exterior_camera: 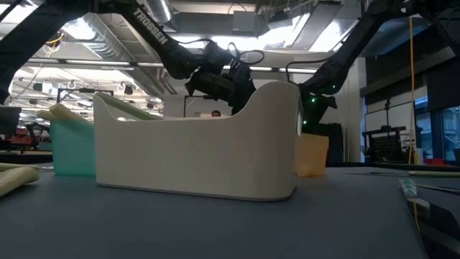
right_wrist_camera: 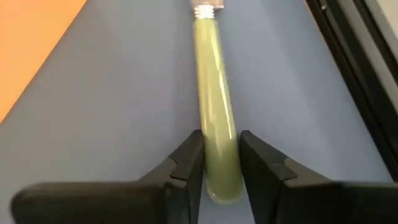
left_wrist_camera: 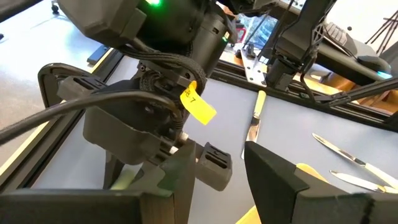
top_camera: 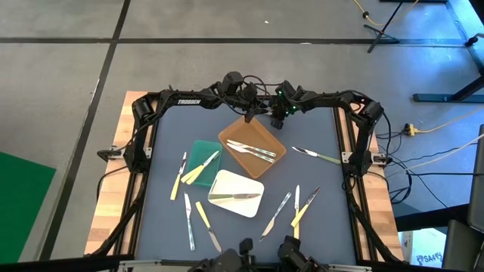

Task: Sort silverware by color (type)
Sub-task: Put the green table knife into the white bin

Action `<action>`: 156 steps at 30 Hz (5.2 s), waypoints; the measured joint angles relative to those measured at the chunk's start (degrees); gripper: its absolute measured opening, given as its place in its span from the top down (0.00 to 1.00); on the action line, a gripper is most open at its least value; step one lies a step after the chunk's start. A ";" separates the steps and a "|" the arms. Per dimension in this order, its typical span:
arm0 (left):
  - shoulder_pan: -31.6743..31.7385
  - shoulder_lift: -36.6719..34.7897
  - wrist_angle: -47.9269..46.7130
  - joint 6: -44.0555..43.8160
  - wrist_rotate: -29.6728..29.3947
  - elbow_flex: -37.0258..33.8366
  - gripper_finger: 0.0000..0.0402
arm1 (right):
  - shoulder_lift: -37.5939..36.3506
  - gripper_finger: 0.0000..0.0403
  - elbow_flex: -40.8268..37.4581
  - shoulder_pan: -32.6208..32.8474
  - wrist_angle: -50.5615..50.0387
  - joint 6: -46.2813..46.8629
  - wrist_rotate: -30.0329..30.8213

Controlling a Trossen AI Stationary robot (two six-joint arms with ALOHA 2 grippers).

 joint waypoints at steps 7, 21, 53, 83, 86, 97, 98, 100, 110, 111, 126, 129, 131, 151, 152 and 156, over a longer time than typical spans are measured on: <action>1.97 -0.96 -0.23 -0.20 2.32 0.00 0.67 | -0.02 0.90 -0.04 0.00 -0.61 -0.10 -1.02; 6.33 -1.70 -0.70 -5.43 8.83 -0.02 0.67 | -0.09 0.99 -0.04 0.22 -0.89 -0.17 -1.53; 6.38 -1.65 -0.66 -5.71 8.95 -0.02 0.67 | -0.02 0.90 -0.21 -1.09 0.56 2.16 2.26; 7.10 -1.61 -0.85 -5.73 8.97 -0.02 0.67 | 0.70 0.98 -0.17 -1.25 1.03 1.49 4.14; 7.71 -1.61 -0.87 -5.73 10.03 -0.02 0.67 | 0.28 0.98 -0.17 -1.31 1.10 1.47 2.83; 9.17 -5.76 -5.45 -2.62 11.36 -0.03 0.67 | -2.45 0.99 -0.43 -1.29 0.62 1.46 -0.36; 9.29 -6.68 -6.66 -2.00 11.19 -0.02 0.67 | -2.45 0.99 -0.43 -1.25 0.63 1.46 -0.53; 9.52 -8.42 -9.19 -0.68 11.08 -0.04 0.67 | -2.45 0.99 -0.43 -1.22 0.62 1.49 -0.70; 9.79 -20.43 -30.47 12.16 2.59 -0.03 0.67 | -2.60 0.99 6.23 -1.20 -4.10 1.49 -1.22; 9.76 -21.89 -33.16 14.41 2.09 -0.02 0.67 | -2.60 0.99 7.57 -1.20 -5.24 1.49 -1.35; 9.44 -36.56 -54.18 23.56 0.66 -0.02 0.67 | -2.73 1.00 26.33 6.18 -24.13 -5.75 0.43; 9.25 -36.58 -56.18 22.22 -0.36 -0.02 0.67 | -2.76 1.00 28.25 9.24 -25.42 -10.52 3.06; 8.97 -36.52 -56.97 20.43 -0.86 -0.02 0.67 | -2.80 1.00 29.04 11.33 -26.03 -14.20 5.01; 6.99 -36.52 -78.60 18.00 -3.47 -0.02 0.67 | -2.80 1.00 29.91 30.13 -19.32 -46.10 33.48; 6.99 -36.52 -78.56 18.00 -3.34 -0.02 0.67 | -2.80 1.00 29.91 30.90 -18.14 -47.54 34.66; 6.99 -36.52 -78.55 16.11 -2.96 -0.03 0.67 | -2.80 1.00 29.91 33.81 -13.82 -52.83 38.88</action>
